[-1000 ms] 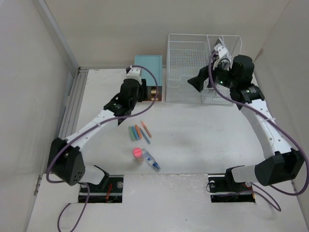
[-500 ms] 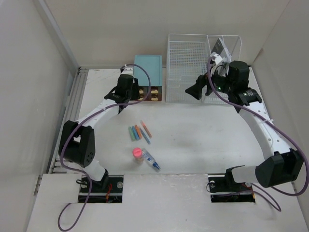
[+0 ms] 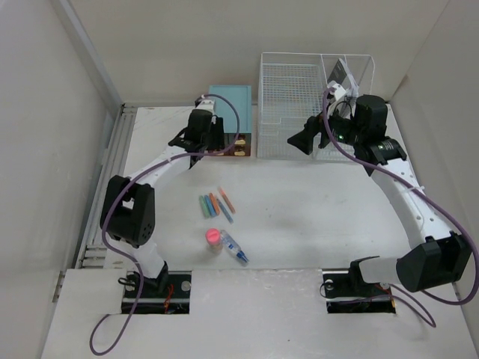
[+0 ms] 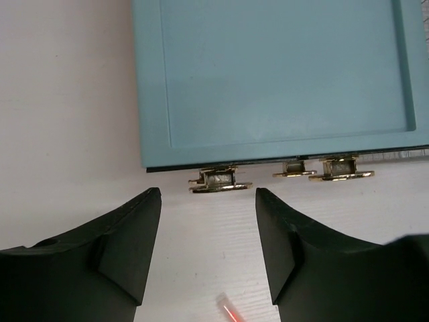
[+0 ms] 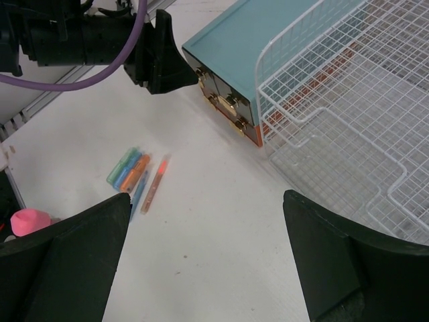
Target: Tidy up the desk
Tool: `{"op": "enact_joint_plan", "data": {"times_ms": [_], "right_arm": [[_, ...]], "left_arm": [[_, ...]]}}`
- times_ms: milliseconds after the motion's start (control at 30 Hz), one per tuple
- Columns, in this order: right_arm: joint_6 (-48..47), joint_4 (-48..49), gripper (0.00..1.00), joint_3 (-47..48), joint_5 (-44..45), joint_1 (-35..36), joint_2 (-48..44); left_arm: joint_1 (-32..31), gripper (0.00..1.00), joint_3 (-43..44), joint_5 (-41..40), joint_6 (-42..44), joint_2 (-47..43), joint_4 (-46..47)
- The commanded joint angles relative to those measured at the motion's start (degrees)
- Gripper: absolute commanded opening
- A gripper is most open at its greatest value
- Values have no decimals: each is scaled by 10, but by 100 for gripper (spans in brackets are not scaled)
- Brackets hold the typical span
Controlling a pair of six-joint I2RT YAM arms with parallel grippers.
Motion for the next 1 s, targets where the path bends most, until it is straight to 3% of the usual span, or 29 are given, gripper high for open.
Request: {"op": "enact_joint_plan", "data": {"times_ms": [0,633,767,967], "right_arm": [[8,31,100,0,-1,1,-13],[18,31,100,-5,-6,1,-8],[18,31,100,-5,-6,1,-8],[18,31,100,-5,-12,1,-8]], "left_arm": [[0,56,29,7,5,9,16],[-41,51,75,-75,-54,67,-6],[-46,46,75,-106,-60,72,-12],[-51,28,70,-111,-65,60,-17]]}}
